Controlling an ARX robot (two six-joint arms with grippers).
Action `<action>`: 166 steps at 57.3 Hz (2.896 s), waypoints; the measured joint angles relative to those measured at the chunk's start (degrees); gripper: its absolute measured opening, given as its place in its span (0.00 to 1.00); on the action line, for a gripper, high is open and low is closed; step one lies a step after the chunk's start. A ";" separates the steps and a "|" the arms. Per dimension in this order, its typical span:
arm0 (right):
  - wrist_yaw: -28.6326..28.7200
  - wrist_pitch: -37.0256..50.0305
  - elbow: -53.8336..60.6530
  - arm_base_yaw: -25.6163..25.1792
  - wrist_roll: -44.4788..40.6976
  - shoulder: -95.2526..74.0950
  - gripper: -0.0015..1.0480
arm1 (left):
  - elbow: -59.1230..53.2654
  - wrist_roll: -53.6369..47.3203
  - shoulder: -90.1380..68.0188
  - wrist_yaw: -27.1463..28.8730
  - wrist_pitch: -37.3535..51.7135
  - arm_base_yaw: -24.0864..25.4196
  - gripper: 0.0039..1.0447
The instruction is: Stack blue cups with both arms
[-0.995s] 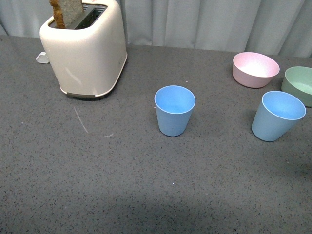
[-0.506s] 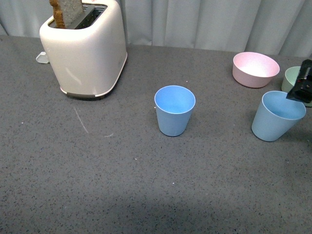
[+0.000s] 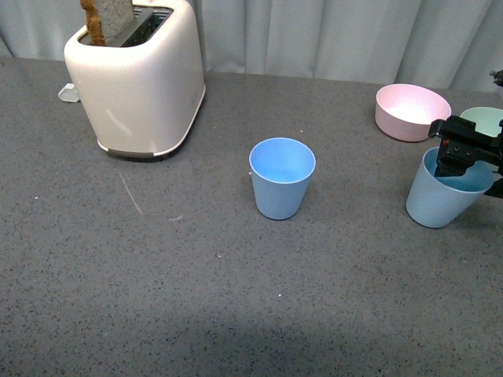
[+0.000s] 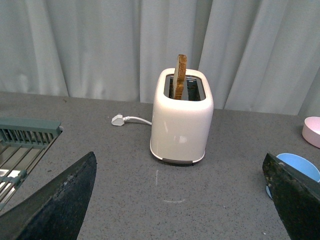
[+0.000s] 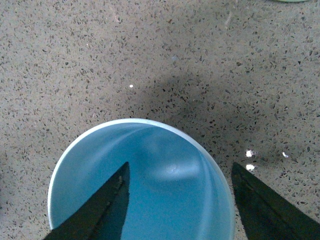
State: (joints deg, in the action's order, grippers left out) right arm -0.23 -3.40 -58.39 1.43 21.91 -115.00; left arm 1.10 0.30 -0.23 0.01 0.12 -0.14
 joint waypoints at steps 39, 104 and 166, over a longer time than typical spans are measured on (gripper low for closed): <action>12.79 -6.54 -2.36 4.85 4.09 8.33 0.01 | 0.00 0.00 0.00 -0.02 0.00 -0.02 0.94; 6.56 1.14 -7.72 19.26 5.92 5.68 0.76 | 0.00 0.00 0.00 -0.04 0.00 0.00 0.94; -4.07 59.60 53.72 3.10 -21.73 53.11 0.01 | 0.00 -0.02 0.02 0.02 -0.09 0.00 0.94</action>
State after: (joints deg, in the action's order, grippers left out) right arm -4.29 56.21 -4.67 4.54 0.19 -61.89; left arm 1.10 0.27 -0.21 0.03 0.03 -0.14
